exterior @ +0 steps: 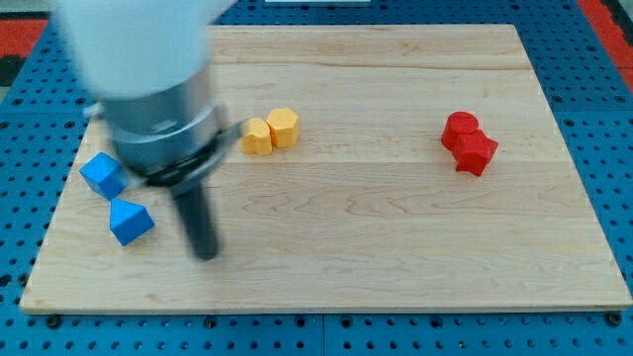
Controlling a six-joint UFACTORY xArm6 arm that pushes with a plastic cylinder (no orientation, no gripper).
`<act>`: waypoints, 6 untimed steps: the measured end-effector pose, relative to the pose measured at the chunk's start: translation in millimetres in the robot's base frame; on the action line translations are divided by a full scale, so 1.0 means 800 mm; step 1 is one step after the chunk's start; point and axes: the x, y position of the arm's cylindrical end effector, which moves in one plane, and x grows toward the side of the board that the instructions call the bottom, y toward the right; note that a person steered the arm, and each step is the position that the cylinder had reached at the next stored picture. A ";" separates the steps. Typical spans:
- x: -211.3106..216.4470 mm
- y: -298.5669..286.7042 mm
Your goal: Place the triangle on the left side of heart
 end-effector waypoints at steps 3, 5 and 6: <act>-0.077 0.033; -0.169 0.003; -0.191 0.044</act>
